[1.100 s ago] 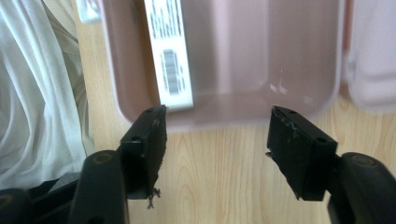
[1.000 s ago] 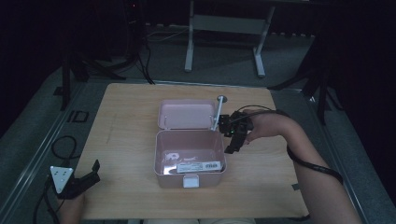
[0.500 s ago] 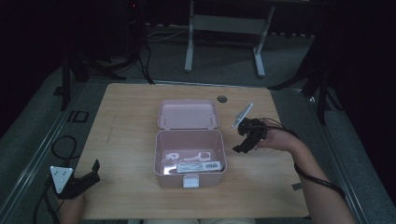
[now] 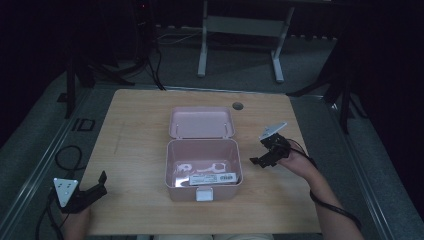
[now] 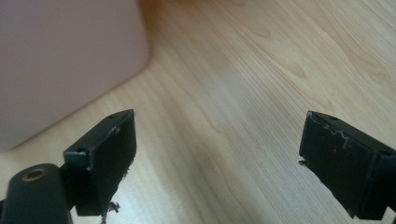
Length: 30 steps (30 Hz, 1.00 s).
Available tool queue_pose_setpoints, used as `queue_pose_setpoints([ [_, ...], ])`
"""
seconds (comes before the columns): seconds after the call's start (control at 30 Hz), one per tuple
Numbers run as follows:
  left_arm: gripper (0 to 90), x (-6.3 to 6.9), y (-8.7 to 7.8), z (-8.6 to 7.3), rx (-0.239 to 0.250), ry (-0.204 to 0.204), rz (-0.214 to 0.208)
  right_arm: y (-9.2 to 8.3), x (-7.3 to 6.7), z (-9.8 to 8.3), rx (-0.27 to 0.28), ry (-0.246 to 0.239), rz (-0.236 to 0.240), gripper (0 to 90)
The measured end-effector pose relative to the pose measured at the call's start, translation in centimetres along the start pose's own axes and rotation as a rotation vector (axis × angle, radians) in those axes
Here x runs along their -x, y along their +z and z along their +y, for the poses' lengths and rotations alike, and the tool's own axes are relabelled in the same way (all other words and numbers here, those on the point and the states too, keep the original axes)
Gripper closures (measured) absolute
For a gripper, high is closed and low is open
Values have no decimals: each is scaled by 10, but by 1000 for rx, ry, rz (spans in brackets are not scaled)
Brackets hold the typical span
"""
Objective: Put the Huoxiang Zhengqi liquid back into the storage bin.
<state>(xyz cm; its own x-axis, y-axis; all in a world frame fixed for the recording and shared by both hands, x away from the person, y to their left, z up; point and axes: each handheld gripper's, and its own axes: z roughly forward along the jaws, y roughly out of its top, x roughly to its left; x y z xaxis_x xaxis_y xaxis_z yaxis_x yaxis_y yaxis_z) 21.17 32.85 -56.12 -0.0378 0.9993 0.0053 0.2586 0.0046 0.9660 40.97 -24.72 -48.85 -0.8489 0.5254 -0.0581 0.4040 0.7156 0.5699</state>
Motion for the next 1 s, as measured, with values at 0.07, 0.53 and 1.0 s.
queue_pose_setpoints([
  [0.07,16,0,0,0,0,0,0,4,0,-15,84,52,-60,110],
  [0.53,16,0,0,0,1,2,2,4,4,-68,314,218,-285,110],
  [1.0,16,0,0,0,0,5,2,-14,11,-114,423,421,-416,110],
])
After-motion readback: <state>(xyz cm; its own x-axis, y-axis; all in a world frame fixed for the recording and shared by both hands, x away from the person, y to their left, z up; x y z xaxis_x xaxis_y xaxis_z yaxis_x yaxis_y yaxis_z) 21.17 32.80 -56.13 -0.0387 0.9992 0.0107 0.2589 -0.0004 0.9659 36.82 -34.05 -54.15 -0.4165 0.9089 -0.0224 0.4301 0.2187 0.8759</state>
